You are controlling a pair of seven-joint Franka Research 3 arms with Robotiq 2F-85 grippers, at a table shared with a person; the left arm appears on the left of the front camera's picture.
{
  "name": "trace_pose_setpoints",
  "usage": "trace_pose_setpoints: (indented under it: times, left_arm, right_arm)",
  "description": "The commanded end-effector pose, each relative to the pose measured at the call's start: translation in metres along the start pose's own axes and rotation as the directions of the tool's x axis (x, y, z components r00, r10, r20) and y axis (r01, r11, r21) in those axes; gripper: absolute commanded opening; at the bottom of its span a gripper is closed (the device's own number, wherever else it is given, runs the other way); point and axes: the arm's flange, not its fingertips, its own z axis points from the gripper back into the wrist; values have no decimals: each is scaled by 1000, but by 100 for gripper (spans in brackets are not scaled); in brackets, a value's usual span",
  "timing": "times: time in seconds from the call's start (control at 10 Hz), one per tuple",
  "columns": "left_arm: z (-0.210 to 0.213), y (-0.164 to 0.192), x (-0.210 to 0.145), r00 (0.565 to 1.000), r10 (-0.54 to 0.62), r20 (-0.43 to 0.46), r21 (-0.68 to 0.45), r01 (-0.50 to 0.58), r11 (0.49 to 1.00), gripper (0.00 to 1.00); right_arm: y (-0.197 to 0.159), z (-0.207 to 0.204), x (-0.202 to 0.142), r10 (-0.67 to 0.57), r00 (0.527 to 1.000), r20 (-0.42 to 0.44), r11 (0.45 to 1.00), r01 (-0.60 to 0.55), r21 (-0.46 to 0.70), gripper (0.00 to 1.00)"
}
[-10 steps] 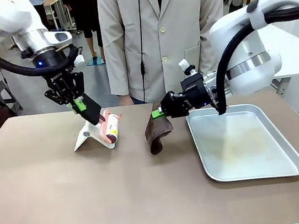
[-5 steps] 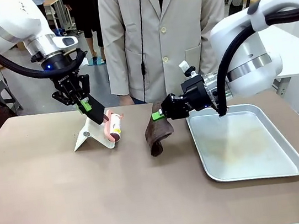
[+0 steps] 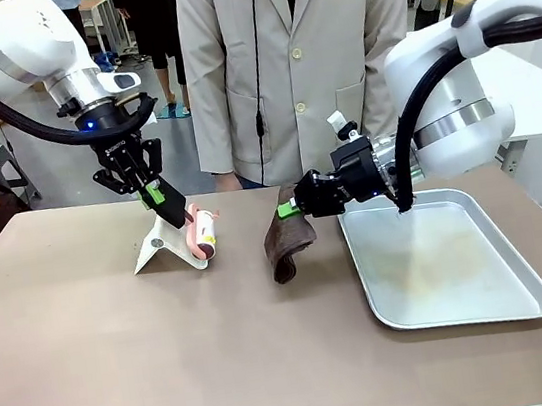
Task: Clean the surface of the table.
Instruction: Return the Lint Roller and towel to their original positions.
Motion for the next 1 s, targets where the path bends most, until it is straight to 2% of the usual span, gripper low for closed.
trace_pose_setpoints:
  times: [0.0,0.9]
  left_arm:
    - [3,5,7,1000,24,11,5,-24,1000,16]
    - [-5,3,12,999,16,-29,15,-15,1000,16]
  right_arm:
    - [0,3,-6,16,999,38,1000,-17,25,7]
    - [0,3,-5,13,999,35,1000,-14,27,7]
